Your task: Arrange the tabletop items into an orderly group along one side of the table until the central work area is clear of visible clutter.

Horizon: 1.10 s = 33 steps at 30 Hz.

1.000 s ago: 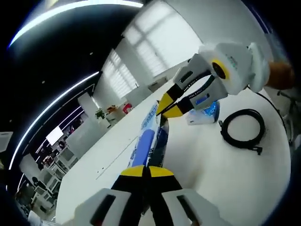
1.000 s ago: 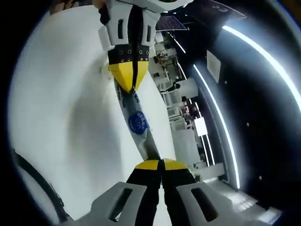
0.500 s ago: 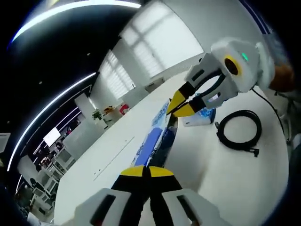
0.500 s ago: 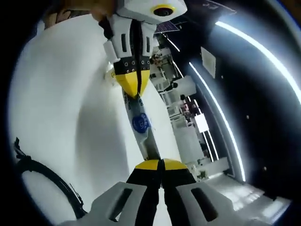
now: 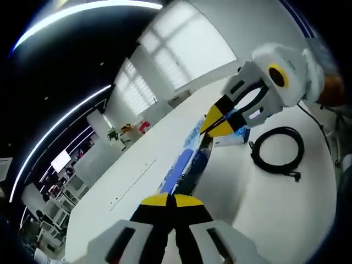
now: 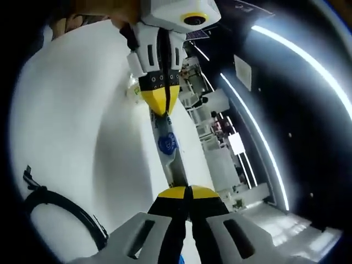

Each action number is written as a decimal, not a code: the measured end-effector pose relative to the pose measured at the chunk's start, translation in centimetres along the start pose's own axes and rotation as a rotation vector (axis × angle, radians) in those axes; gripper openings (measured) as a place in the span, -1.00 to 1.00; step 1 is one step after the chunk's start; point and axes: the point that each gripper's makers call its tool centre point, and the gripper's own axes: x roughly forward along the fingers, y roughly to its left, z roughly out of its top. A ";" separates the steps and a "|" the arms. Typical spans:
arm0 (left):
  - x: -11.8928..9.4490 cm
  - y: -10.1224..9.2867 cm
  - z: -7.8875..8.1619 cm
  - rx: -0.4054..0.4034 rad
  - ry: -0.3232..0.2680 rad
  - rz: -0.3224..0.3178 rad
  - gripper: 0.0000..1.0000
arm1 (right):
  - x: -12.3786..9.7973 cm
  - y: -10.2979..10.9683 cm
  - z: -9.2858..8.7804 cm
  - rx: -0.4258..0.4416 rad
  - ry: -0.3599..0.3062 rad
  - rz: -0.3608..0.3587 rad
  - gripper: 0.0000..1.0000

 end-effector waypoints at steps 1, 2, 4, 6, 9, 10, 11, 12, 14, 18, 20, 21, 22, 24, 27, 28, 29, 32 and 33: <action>-0.1 -0.1 -0.1 0.003 0.003 0.000 -1.00 | 0.0 0.1 0.0 0.001 -0.001 0.001 -1.00; -0.1 -0.1 -0.1 0.003 0.004 0.001 -1.00 | 0.0 0.1 0.0 0.002 -0.001 0.001 -1.00; -0.1 -0.4 -0.3 0.002 0.006 0.000 -1.00 | 0.0 0.3 0.0 0.002 -0.002 0.004 -1.00; -0.1 -0.5 -0.5 0.000 0.010 0.000 -1.00 | 0.1 0.5 0.0 0.004 -0.002 0.008 -1.00; 0.0 -0.9 -0.8 0.000 0.017 -0.005 -1.00 | 0.1 1.0 -0.2 0.008 -0.002 0.014 -1.00; 0.0 -1.0 -1.0 -0.001 0.020 -0.009 -1.00 | 0.2 1.2 -0.2 0.011 -0.002 0.018 -1.00; 0.0 -1.1 -1.0 -0.002 0.020 -0.010 -1.00 | 0.2 1.3 -0.2 0.011 -0.001 0.019 -1.00; 0.1 -1.3 -1.2 -0.001 0.024 -0.012 -1.00 | 0.2 1.4 -0.3 0.012 -0.001 0.022 -1.00; 0.1 -1.5 -1.4 -0.005 0.028 -0.015 -1.00 | 0.3 1.7 -0.4 0.011 0.001 0.028 -1.00; 0.1 -1.8 -1.8 -0.010 0.033 -0.018 -1.00 | 0.4 2.0 -0.4 0.018 0.000 0.034 -1.00; 0.2 -2.1 -2.0 -0.010 0.037 -0.021 -1.00 | 0.4 2.3 -0.5 0.019 0.001 0.038 -1.00; 0.2 -2.2 -2.1 -0.007 0.041 -0.022 -1.00 | 0.4 2.5 -0.6 0.020 0.001 0.041 -1.00; 0.2 -2.3 -2.1 -0.006 0.042 -0.023 -1.00 | 0.4 2.8 -0.7 0.022 0.002 0.045 -1.00; 0.3 -2.6 -2.4 -0.006 0.046 -0.026 -1.00 | 0.4 3.0 -0.8 0.024 0.003 0.046 -1.00; 0.4 -2.9 -2.7 -0.008 0.051 -0.031 -1.00 | 0.4 3.4 -1.0 0.030 0.004 0.053 -1.00; 0.5 -3.1 -2.8 -0.008 0.052 -0.033 -1.00 | 0.4 3.5 -1.0 0.032 0.005 0.056 -1.00; 0.5 -3.2 -3.0 -0.009 0.054 -0.035 -1.00 | 0.4 3.7 -1.1 0.035 0.006 0.059 -1.00; 0.6 -3.4 -3.3 -0.012 0.060 -0.038 -1.00 | 0.5 4.2 -1.3 0.041 0.006 0.068 -1.00; 0.6 -3.4 -3.4 -0.013 0.061 -0.038 -1.00 | 0.5 4.4 -1.4 0.043 0.006 0.070 -1.00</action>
